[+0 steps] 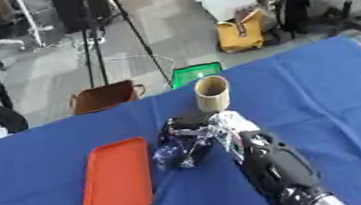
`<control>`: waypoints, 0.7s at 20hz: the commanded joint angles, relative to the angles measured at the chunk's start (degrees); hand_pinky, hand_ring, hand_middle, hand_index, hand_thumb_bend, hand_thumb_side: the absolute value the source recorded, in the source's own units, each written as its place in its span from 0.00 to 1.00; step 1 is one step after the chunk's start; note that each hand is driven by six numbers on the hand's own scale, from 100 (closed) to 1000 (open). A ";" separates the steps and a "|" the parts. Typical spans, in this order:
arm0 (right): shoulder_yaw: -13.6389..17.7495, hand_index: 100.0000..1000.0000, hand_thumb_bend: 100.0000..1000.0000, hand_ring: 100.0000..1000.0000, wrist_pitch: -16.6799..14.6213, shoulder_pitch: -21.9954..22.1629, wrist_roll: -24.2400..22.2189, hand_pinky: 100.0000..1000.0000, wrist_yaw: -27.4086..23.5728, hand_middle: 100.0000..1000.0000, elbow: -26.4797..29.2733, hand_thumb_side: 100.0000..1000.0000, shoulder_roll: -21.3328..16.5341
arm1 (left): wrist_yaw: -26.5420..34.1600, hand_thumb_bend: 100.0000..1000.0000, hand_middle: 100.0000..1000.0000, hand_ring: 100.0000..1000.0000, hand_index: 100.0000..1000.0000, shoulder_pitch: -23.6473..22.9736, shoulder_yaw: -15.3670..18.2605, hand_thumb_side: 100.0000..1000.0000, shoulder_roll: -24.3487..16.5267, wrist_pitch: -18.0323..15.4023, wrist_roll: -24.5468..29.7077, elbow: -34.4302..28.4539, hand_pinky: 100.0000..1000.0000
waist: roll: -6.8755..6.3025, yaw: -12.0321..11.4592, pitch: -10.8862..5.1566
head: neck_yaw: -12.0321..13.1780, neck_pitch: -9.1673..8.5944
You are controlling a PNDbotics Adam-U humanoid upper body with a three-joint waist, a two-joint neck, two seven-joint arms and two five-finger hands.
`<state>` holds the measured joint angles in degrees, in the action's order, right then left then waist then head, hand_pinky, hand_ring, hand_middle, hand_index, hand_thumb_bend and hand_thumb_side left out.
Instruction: Pick up objects on the table and place them in the box.
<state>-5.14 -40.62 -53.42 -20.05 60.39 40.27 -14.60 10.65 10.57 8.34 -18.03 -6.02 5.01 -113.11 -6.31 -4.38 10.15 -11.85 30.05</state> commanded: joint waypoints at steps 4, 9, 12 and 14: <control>-0.79 0.54 0.34 0.32 -0.89 0.02 -0.97 0.32 -4.44 0.39 2.03 0.00 -0.19 | 0.29 0.60 0.77 0.83 0.88 0.50 0.44 0.36 -0.78 0.02 -0.07 -0.94 0.51 | 0.26 0.42 -1.13 | -0.01 -0.17; -2.48 0.54 0.35 0.34 0.21 0.43 -5.91 0.34 -15.15 0.39 6.21 0.00 0.00 | 0.34 0.61 0.77 0.83 0.88 0.40 0.47 0.35 -0.92 0.01 -0.05 -0.92 0.51 | 0.37 0.82 -1.57 | 0.02 0.05; -3.74 0.54 0.36 0.34 2.00 0.64 -10.18 0.35 -20.93 0.40 9.46 0.00 -0.11 | 0.34 0.61 0.77 0.83 0.88 0.33 0.49 0.35 -1.00 0.00 -0.05 -0.91 0.51 | 0.44 0.85 -1.75 | -0.01 0.17; -4.48 0.54 0.36 0.35 3.18 0.69 -12.66 0.35 -23.90 0.40 11.31 0.00 -0.01 | 0.37 0.61 0.77 0.83 0.88 0.33 0.48 0.35 -1.02 -0.01 -0.05 -0.92 0.51 | 0.48 0.82 -1.84 | -0.09 0.20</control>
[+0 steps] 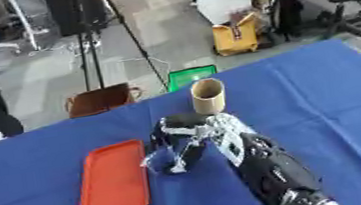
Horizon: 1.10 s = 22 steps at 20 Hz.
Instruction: Pick up objects on the table and place them in the box.
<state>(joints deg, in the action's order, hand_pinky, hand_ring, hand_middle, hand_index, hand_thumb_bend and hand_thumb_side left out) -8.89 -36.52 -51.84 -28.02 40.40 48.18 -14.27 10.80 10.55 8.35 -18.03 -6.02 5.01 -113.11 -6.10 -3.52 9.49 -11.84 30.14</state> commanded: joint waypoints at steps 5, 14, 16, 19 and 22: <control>-1.40 0.54 0.34 0.34 1.85 -0.68 -7.78 0.35 -7.89 0.40 5.42 0.00 0.12 | 0.28 0.61 0.77 0.83 0.88 0.36 0.48 0.35 -1.05 -0.02 -0.06 -0.94 0.51 | 0.35 -0.16 -1.24 | -0.19 0.16; -1.68 0.53 0.33 0.34 3.95 -2.16 -7.53 0.35 -6.95 0.39 3.11 0.00 4.68 | 0.37 0.60 0.77 0.83 0.88 0.41 0.18 0.35 -0.90 0.01 0.25 -1.01 0.51 | 0.25 -0.79 -1.31 | -0.93 0.47; -1.65 0.53 0.33 0.34 3.85 -2.52 -6.92 0.34 -5.40 0.39 2.00 0.00 6.30 | 0.45 0.60 0.77 0.83 0.88 0.49 0.14 0.35 -0.83 0.01 0.28 -1.06 0.50 | 0.28 -1.06 -1.26 | -1.12 0.50; -1.68 0.53 0.34 0.34 3.25 -2.74 -6.01 0.34 -3.32 0.39 0.74 0.00 7.76 | 0.52 0.60 0.77 0.83 0.88 0.55 0.09 0.35 -0.78 0.03 0.32 -1.09 0.50 | 0.34 -1.32 -1.18 | -1.28 0.51; -1.61 0.53 0.33 0.34 2.62 -2.90 -4.58 0.34 0.29 0.39 -0.77 0.00 9.91 | 0.60 0.60 0.77 0.83 0.88 0.69 -0.02 0.35 -0.68 0.05 0.44 -1.11 0.50 | 0.42 -1.72 -1.04 | -1.55 0.49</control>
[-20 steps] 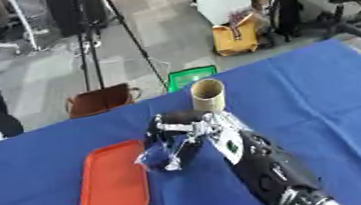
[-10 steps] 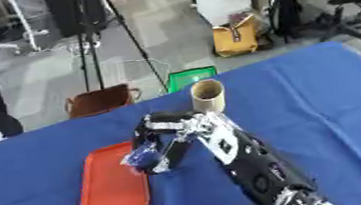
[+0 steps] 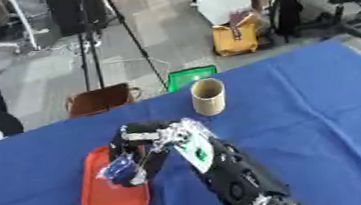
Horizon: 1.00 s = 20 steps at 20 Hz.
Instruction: Pick up objects on the table and place them in the box.
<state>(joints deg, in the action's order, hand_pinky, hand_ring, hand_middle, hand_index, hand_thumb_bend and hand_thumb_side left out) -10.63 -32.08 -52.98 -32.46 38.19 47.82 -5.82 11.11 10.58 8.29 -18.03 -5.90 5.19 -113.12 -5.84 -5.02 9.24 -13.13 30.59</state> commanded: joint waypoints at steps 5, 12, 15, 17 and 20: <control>1.34 0.62 0.45 0.41 3.70 -2.25 18.37 0.29 15.34 0.48 2.01 0.07 4.16 | 0.61 0.60 0.77 0.83 0.87 1.20 -0.20 0.36 -0.28 0.13 0.27 -1.02 0.50 | 0.37 -1.24 -0.27 | -0.62 -0.29; -0.15 0.88 0.51 0.78 3.73 -2.03 28.32 0.76 28.81 0.84 -0.71 0.21 4.81 | 0.81 0.61 0.76 0.83 0.87 1.33 -0.11 0.37 -0.35 0.30 -0.19 -1.03 0.50 | 0.74 -1.63 -0.14 | -0.49 -0.34; 0.62 0.89 0.50 0.79 2.03 -1.72 25.40 0.77 31.17 0.85 -2.58 0.22 4.82 | 0.77 0.61 0.76 0.83 0.87 1.28 -0.07 0.36 -0.40 0.29 -0.23 -1.08 0.50 | 0.76 -1.42 -0.24 | -0.39 -0.37; 0.99 0.89 0.49 0.79 1.63 -1.64 24.83 0.78 31.62 0.84 -2.87 0.21 4.80 | 0.74 0.61 0.76 0.83 0.87 1.23 -0.03 0.36 -0.42 0.28 -0.25 -1.09 0.49 | 0.75 -1.37 -0.29 | -0.37 -0.38; 1.35 0.89 0.49 0.78 1.32 -1.54 25.12 0.78 31.00 0.84 -2.22 0.21 4.48 | 0.73 0.61 0.76 0.83 0.87 1.10 0.02 0.36 -0.49 0.29 -0.34 -1.07 0.50 | 0.78 -1.17 -0.57 | -0.29 -0.30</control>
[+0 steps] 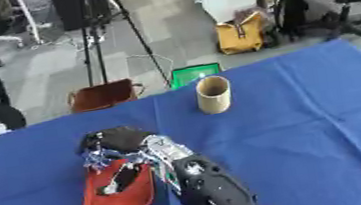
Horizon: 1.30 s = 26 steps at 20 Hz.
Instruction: Pick up objects on the table and place them in the box.
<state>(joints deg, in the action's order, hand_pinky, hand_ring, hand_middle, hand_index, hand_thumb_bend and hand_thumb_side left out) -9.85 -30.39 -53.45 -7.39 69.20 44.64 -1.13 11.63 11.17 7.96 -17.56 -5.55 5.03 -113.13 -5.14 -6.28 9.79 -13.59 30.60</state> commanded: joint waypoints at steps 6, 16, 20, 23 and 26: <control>-0.20 0.88 0.48 0.77 -0.77 -1.02 0.72 0.77 -6.50 0.82 7.43 0.21 -2.67 | 0.18 0.61 0.76 0.83 0.87 0.13 0.50 0.37 -1.21 -0.06 -0.31 -0.92 0.50 | 0.32 0.90 -1.78 | 0.77 0.04; -2.52 0.89 0.47 0.77 2.51 2.61 -4.67 0.77 -25.99 0.83 26.21 0.21 -12.28 | -0.10 0.61 0.77 0.83 0.87 -0.87 1.02 0.39 -2.12 -0.10 -1.05 -0.60 0.49 | 0.93 3.74 -2.94 | 3.26 1.11; -3.19 0.92 0.43 0.80 1.54 5.32 -8.99 0.80 -31.86 0.86 30.87 0.22 -16.03 | -0.25 0.63 0.77 0.83 0.87 -1.17 1.11 0.39 -2.45 -0.13 -1.03 -0.47 0.49 | 1.19 4.78 -3.30 | 4.27 1.46; -2.97 0.92 0.44 0.82 -1.03 8.19 -15.64 0.82 -39.06 0.87 34.20 0.23 -19.50 | -0.41 0.63 0.77 0.83 0.87 -1.35 1.11 0.39 -2.71 -0.14 -0.96 -0.44 0.49 | 1.40 5.99 -3.53 | 5.05 1.79; -2.24 0.92 0.46 0.86 -0.78 9.27 -20.24 0.87 -43.60 0.89 36.55 0.24 -21.19 | -0.46 0.63 0.77 0.83 0.87 -1.43 1.13 0.39 -2.80 -0.15 -0.94 -0.40 0.49 | 1.49 6.37 -3.58 | 5.46 1.91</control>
<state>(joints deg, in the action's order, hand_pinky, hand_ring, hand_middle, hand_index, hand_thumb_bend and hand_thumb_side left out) -12.80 -31.08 -43.29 -25.80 27.85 79.01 -20.53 11.33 9.47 8.56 -18.66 -5.65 4.14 -113.06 -3.77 0.13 7.11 -8.47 32.16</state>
